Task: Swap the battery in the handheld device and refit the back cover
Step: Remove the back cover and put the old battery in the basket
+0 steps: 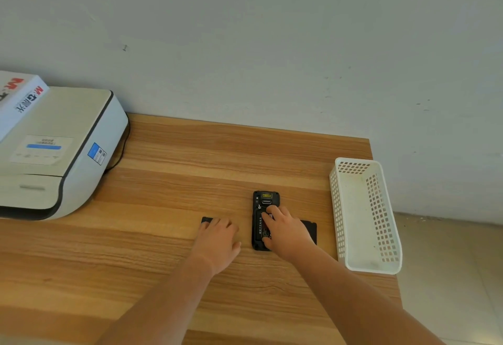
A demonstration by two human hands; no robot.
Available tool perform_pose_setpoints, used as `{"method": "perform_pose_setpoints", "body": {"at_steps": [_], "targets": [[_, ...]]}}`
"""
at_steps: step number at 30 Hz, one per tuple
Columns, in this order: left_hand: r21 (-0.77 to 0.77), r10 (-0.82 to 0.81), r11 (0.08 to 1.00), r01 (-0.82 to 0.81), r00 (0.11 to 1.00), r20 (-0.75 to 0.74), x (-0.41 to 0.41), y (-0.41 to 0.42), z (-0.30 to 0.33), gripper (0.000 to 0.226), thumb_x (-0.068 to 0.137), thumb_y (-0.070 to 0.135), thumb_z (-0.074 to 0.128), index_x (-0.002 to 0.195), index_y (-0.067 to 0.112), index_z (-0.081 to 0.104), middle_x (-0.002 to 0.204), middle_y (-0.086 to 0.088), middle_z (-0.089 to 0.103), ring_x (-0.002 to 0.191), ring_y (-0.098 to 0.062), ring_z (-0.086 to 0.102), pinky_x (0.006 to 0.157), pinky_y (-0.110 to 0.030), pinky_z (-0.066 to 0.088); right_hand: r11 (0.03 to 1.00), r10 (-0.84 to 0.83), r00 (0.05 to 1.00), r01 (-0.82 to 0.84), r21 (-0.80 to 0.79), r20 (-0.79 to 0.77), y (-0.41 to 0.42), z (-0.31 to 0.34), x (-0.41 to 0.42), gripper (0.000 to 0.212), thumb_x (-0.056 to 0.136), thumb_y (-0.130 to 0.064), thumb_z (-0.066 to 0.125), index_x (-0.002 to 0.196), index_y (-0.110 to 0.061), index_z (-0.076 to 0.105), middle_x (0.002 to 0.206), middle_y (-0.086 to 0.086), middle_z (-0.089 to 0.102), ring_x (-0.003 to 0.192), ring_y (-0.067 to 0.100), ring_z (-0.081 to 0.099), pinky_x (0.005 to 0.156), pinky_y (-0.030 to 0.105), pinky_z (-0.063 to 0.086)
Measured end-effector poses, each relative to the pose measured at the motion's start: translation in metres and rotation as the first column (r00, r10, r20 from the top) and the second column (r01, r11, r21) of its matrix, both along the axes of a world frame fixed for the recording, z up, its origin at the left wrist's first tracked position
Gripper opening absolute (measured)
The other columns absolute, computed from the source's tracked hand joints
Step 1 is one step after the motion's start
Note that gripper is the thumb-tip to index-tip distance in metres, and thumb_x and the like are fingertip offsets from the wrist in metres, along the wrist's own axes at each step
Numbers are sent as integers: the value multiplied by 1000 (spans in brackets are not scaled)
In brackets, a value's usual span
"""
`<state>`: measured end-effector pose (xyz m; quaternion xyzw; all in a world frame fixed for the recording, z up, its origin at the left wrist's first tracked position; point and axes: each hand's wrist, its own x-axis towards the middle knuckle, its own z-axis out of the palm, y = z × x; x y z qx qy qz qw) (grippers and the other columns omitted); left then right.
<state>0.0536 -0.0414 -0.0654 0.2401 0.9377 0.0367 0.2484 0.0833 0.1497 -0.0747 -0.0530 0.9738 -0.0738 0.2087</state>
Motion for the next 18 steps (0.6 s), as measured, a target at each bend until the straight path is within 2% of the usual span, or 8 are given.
{"method": "perform_pose_setpoints", "body": {"at_steps": [4, 15, 18], "targets": [[4, 9, 1000, -9, 1000, 5, -3, -5, 1, 42, 97, 42, 45, 135, 25, 50, 138, 4, 48, 130, -15, 39, 113, -40, 28, 998, 57, 998, -58, 34, 12, 1, 2, -2, 65, 94, -36, 53, 149, -12, 29, 151, 6, 28, 135, 25, 31, 103, 39, 42], [24, 13, 1000, -13, 1000, 2, -12, -8, 8, 41, 98, 40, 45, 135, 26, 49, 137, 5, 50, 129, -16, 40, 112, -40, 27, 973, 178, 983, -184, 142, 55, 0, 1, -7, 60, 94, -37, 48, 143, -5, 35, 135, 11, 42, 122, 26, 41, 81, 38, 53], [24, 19, 1000, -19, 1000, 3, -13, -9, 9, 42, 97, 41, 45, 137, 26, 48, 137, 5, 50, 130, -15, 40, 113, -40, 27, 968, 205, 976, -213, 133, 74, 4, 2, -11, 63, 94, -42, 47, 144, -7, 35, 139, 11, 41, 124, 27, 41, 84, 39, 53]]}}
